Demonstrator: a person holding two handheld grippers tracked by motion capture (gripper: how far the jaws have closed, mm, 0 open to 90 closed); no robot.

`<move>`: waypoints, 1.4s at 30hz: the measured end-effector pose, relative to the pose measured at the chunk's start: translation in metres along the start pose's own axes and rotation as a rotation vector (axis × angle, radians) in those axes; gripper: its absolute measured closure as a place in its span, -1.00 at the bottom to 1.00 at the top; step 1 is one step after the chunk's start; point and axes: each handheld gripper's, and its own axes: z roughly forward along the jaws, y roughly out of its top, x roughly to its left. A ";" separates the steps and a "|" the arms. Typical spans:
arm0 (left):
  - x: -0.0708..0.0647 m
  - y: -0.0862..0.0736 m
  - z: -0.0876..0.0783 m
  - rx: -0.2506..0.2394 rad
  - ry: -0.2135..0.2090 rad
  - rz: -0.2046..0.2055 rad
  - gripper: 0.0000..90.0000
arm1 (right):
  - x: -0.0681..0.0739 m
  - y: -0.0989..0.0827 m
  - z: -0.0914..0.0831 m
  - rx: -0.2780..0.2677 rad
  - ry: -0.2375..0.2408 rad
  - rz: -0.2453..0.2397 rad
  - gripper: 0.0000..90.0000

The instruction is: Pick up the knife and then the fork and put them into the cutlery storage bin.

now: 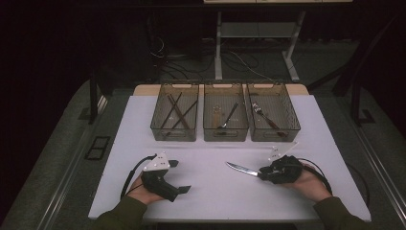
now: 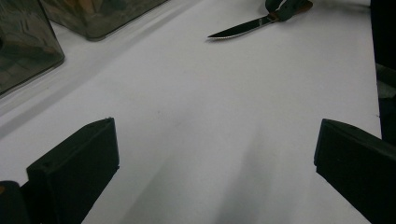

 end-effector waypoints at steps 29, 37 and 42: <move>0.000 0.000 0.000 -0.001 -0.002 -0.001 -1.00 | 0.001 -0.006 -0.003 -0.047 -0.009 -0.036 0.72; 0.000 0.000 0.000 -0.002 -0.004 0.000 -1.00 | -0.001 -0.004 -0.011 -0.074 -0.008 -0.027 0.72; 0.000 0.000 0.000 -0.001 -0.005 -0.002 -1.00 | -0.004 -0.003 -0.016 -0.090 -0.009 -0.017 0.72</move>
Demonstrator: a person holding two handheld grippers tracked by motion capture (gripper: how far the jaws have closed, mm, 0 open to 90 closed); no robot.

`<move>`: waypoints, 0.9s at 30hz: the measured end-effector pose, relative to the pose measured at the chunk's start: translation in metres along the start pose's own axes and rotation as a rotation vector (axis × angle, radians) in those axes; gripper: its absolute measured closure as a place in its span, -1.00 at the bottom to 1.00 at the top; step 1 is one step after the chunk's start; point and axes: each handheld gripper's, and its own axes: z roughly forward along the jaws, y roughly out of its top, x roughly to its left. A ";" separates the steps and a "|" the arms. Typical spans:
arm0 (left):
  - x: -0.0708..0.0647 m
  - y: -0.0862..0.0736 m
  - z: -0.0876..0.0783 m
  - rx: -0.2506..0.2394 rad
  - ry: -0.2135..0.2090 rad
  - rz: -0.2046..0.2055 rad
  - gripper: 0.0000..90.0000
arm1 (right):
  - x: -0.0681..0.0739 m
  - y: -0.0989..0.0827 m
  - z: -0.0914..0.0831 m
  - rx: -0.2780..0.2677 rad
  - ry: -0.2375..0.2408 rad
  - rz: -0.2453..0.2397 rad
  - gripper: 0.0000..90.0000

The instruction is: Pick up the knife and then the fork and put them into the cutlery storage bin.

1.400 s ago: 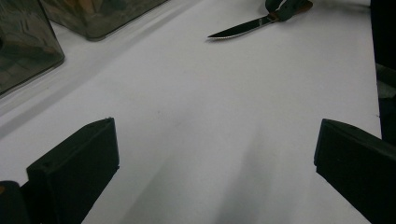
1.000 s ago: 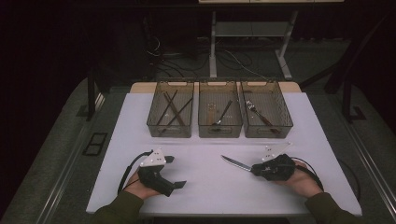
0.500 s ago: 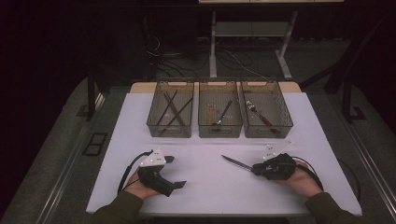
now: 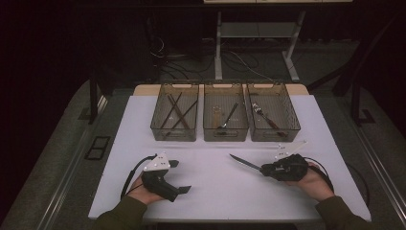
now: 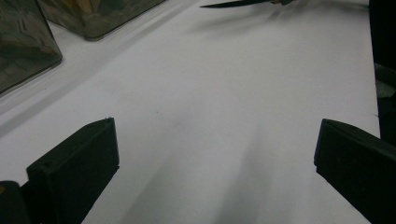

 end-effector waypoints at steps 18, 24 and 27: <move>0.000 0.000 0.000 0.001 -0.003 0.003 -1.00 | -0.016 0.006 -0.030 -0.076 -0.042 0.023 0.72; 0.000 0.000 0.000 0.000 -0.003 0.000 -1.00 | -0.024 0.012 -0.045 -0.118 -0.068 0.031 0.72; 0.000 0.000 0.000 0.000 -0.003 -0.001 -1.00 | -0.027 0.015 -0.050 -0.131 -0.081 0.033 0.72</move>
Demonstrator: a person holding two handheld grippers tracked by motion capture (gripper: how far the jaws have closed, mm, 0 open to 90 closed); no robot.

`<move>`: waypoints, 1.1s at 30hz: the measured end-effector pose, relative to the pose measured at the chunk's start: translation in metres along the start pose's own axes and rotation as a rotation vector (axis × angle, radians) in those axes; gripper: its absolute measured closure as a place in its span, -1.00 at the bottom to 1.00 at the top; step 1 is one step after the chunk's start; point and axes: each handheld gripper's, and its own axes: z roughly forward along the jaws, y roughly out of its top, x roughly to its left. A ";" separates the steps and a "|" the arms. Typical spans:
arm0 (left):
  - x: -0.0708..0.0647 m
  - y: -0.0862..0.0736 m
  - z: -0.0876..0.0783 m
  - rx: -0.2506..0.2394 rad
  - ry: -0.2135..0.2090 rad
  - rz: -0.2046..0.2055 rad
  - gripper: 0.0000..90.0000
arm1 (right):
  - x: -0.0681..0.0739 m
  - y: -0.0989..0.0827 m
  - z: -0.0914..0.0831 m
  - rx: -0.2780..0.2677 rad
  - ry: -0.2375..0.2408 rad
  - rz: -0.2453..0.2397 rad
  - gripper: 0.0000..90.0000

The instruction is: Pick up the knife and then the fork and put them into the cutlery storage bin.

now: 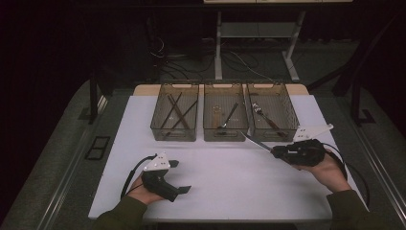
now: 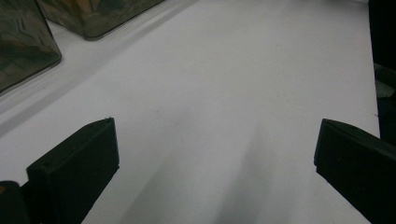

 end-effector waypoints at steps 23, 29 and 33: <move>0.002 0.000 0.000 -0.001 0.005 -0.007 -1.00 | -0.039 0.027 -0.018 -0.061 -0.126 0.076 0.72; 0.003 -0.001 0.000 -0.004 0.009 -0.013 -1.00 | -0.055 0.033 -0.017 -0.088 -0.159 0.120 0.72; 0.003 -0.001 0.002 -0.009 0.012 -0.021 -1.00 | -0.067 0.040 -0.015 -0.087 -0.187 0.148 0.72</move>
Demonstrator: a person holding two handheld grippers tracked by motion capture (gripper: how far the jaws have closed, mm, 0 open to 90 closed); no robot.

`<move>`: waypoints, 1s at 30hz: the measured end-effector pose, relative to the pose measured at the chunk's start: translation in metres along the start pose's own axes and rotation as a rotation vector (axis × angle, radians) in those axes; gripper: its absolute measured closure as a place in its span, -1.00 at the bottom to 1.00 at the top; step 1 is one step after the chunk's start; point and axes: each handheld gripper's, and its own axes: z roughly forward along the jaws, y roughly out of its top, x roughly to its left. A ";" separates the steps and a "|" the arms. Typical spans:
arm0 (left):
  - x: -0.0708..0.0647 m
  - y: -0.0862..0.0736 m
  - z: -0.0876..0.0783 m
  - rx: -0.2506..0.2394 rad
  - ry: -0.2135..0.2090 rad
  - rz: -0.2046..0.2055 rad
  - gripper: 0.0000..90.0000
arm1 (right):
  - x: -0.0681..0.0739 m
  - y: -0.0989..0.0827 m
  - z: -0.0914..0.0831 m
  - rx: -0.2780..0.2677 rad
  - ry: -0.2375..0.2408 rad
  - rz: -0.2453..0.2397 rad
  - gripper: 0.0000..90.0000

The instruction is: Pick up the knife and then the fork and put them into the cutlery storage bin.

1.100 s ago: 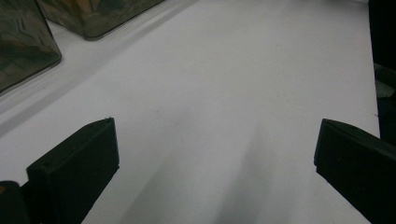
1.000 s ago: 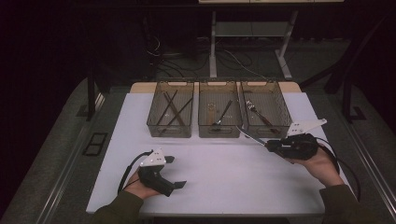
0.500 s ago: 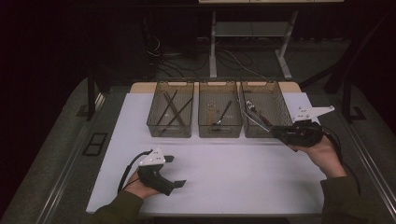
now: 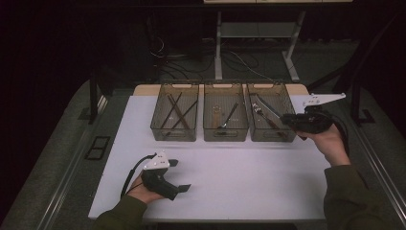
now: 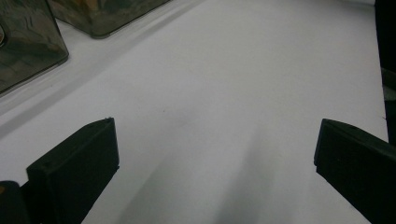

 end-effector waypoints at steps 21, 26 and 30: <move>-0.001 0.001 -0.001 0.004 -0.013 0.019 -1.00 | -0.034 0.030 0.048 0.059 -0.108 0.074 0.72; -0.001 0.001 -0.001 0.004 -0.015 0.019 -1.00 | -0.040 0.025 0.061 0.076 -0.114 0.097 0.72; -0.001 0.001 -0.001 -0.001 -0.016 0.017 -1.00 | -0.042 0.021 0.067 0.098 -0.112 0.101 0.72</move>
